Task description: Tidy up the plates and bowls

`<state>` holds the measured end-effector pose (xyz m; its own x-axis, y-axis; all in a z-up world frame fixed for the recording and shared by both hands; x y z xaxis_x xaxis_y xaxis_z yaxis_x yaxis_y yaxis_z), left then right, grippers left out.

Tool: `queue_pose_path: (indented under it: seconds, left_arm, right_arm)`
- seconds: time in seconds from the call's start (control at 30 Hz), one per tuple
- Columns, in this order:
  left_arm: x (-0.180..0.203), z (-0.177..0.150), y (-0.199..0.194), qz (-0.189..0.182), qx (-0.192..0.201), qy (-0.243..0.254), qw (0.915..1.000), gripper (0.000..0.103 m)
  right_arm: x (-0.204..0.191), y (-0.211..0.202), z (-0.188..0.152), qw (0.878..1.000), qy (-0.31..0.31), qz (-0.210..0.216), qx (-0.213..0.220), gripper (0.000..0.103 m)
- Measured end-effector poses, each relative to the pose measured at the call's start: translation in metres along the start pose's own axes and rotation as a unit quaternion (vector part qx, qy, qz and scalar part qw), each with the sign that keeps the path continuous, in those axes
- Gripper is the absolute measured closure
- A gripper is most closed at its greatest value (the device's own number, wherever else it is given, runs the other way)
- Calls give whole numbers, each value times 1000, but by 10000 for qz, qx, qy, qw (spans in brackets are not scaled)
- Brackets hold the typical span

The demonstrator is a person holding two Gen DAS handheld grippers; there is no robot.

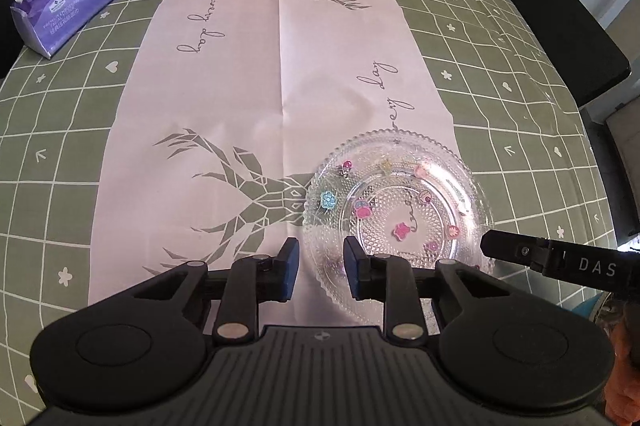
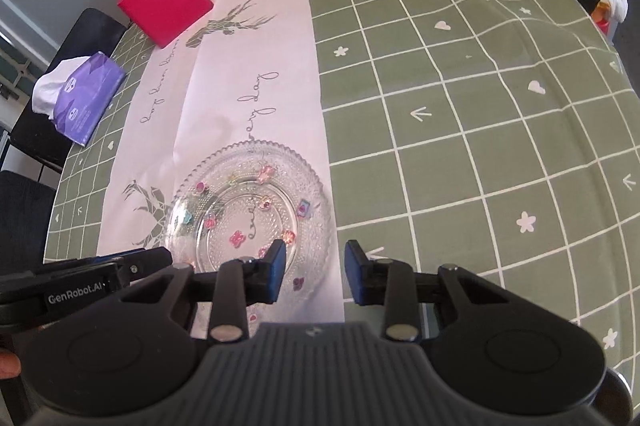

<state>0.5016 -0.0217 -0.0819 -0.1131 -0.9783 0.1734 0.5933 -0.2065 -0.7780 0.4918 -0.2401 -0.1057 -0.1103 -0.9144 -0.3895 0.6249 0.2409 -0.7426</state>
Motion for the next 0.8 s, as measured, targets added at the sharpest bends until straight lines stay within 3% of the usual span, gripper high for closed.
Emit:
queue_pose_path:
  seconds: [0.5,0.8]
  left_arm:
    - [-13,5,23,-177,-122,-533,9983,85]
    - [-10,1,19,-83,-16,-608,9981,87]
  right_arm:
    - [9,24,7,9994,288,77,-191,92]
    - [7,20,3,9998,155,77,-50,93]
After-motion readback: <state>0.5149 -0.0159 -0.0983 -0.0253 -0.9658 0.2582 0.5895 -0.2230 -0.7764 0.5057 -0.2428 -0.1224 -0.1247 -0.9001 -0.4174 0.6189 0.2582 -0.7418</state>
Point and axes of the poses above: each gripper's, at about its wrist camera, not at the fingertips, and y roughly the way its jaws point, x to its right, z to its top, the point moved 2 cm from there along y, roughly the way its jaws point, and after that the axes turned 15 degrees about x, right-handed, at the moved point
